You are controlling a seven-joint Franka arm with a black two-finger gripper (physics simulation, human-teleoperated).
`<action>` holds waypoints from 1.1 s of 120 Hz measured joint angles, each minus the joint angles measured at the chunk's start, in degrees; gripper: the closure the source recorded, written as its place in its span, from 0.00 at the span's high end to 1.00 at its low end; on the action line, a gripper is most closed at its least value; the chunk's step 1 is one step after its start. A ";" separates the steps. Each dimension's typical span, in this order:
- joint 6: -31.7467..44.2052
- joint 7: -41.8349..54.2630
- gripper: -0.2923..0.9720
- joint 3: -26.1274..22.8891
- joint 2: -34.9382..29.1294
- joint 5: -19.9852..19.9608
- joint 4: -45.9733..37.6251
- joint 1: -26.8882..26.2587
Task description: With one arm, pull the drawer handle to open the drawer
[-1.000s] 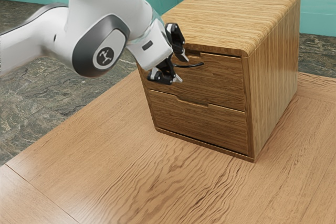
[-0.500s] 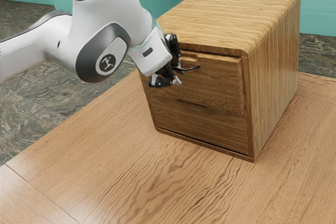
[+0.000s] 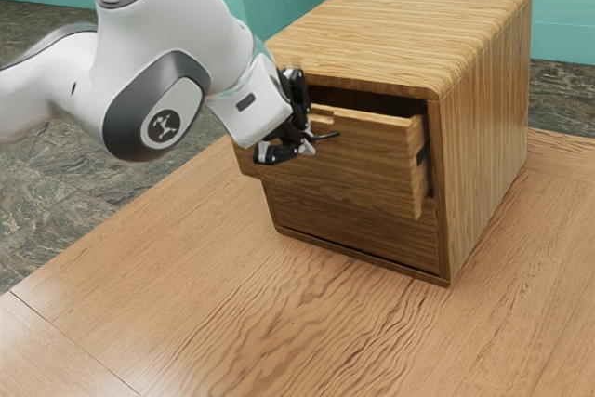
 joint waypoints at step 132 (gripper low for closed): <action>-0.93 -4.55 0.15 -0.33 -22.11 0.47 -20.82 -0.48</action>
